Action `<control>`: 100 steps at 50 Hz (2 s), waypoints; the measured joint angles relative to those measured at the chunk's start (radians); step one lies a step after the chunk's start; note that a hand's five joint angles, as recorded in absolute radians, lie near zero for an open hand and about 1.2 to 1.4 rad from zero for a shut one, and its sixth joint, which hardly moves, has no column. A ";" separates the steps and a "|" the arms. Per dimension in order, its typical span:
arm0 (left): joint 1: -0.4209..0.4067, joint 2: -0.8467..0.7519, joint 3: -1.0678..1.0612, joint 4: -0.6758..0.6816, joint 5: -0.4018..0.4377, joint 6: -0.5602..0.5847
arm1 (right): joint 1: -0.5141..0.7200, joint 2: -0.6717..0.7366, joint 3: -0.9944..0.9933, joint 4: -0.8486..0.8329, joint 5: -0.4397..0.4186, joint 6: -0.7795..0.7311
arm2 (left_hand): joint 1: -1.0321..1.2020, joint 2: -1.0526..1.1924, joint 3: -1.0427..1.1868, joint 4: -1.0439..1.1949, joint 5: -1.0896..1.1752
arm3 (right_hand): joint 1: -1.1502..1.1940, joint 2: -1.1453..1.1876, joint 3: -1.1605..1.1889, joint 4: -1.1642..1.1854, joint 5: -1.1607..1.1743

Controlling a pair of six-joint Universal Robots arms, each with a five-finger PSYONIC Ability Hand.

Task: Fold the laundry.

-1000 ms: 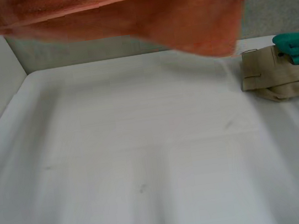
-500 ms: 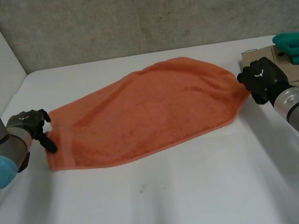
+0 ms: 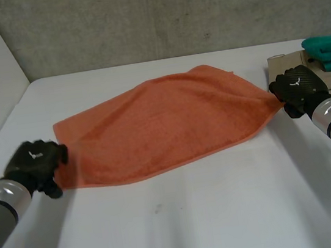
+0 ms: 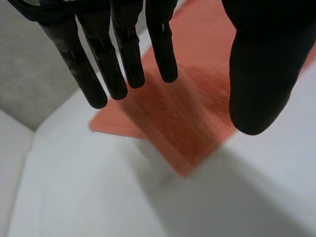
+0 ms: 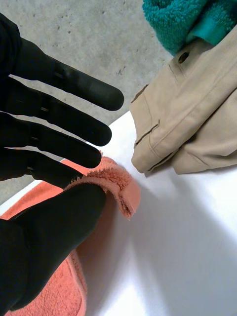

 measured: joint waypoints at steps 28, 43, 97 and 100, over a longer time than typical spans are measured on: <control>-0.057 -0.378 0.301 0.105 -0.032 0.067 | 0.007 0.034 0.020 0.006 -0.001 -0.050 | -0.144 -0.140 -0.138 -0.136 -0.129 | -0.001 0.000 0.000 0.000 0.000; -0.078 -0.551 0.534 0.050 -0.040 0.117 | 0.009 0.042 0.023 0.008 -0.001 -0.059 | -0.102 -0.094 -0.096 -0.084 -0.080 | -0.001 0.000 0.000 0.000 0.000; -0.026 -0.098 0.290 -0.380 -0.100 0.097 | -0.100 -0.149 -0.023 0.565 0.056 -0.346 | 0.544 0.596 0.583 0.603 0.573 | -0.001 0.000 0.000 0.000 0.000; 0.025 0.033 0.182 -0.510 -0.093 0.142 | -0.174 -0.192 -0.012 0.797 0.076 -0.501 | 0.544 0.596 0.583 0.603 0.573 | -0.001 0.000 0.000 0.000 0.000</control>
